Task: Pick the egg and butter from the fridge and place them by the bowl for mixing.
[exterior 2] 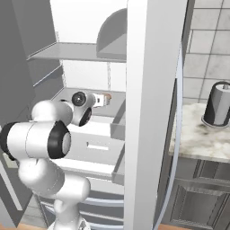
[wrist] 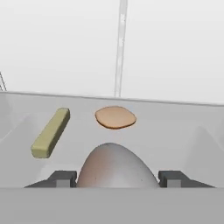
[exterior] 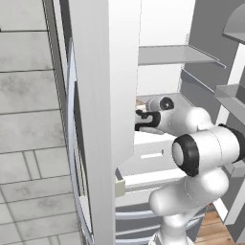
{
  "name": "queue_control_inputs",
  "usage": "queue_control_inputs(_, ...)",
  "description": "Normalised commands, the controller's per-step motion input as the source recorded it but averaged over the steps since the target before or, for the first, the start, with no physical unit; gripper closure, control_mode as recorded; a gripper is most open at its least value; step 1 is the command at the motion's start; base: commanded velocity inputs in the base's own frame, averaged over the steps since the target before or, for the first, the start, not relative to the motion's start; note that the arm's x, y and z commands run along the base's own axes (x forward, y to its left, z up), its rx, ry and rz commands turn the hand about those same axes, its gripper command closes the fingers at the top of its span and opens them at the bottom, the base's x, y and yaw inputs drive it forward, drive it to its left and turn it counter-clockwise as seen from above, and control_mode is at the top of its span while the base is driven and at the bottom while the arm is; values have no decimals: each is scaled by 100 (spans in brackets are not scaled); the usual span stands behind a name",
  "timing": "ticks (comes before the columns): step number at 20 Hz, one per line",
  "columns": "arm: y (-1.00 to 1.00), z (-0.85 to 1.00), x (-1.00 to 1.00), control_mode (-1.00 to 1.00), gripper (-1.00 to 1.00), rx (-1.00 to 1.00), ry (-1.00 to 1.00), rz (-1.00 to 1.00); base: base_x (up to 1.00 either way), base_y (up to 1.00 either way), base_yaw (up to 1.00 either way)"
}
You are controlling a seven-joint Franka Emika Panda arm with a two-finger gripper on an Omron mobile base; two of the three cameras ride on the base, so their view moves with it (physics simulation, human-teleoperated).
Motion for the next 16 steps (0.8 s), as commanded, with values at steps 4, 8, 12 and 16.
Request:
queue_control_inputs(4, 0, 99, -100, -100, 100, 12, 0, -4, 0, 0, 0)
queue_control_inputs(8, 0, 100, -100, -100, 100, 11, 17, -7, 0, 0, 0)
queue_control_inputs(12, 0, 100, -100, -100, 100, 6, 33, -10, 0, 0, 0)
queue_control_inputs(16, 0, 81, -100, -100, 100, 5, 50, -13, 0, 0, 0)
